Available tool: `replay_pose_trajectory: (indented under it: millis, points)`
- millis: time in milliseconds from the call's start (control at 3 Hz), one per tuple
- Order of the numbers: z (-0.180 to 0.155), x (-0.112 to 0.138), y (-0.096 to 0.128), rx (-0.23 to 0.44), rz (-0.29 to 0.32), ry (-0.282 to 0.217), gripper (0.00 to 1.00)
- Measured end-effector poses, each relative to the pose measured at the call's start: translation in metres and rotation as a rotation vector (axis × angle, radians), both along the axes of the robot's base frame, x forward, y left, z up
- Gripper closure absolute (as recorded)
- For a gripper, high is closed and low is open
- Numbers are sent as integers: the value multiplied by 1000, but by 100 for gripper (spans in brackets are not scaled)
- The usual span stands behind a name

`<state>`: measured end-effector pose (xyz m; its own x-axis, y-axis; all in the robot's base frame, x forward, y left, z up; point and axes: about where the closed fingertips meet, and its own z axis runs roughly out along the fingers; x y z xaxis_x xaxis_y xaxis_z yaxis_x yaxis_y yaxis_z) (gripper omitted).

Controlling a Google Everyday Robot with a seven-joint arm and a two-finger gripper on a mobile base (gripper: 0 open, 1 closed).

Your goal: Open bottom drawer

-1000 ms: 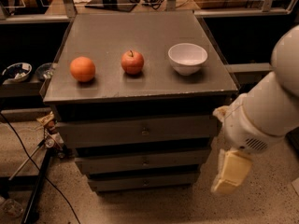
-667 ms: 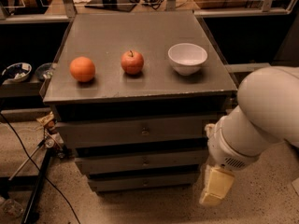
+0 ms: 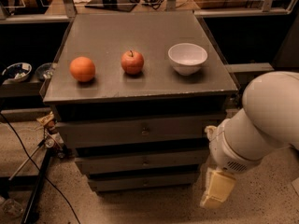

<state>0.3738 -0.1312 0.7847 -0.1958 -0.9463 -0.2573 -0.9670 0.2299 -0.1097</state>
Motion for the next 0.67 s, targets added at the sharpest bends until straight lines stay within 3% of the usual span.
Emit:
replay_pose_trajectory:
  millis: [333,667]
  points:
    - [-58,0,33,-10,78,17,0]
    - [-58,-3,32,-5,76,9,0]
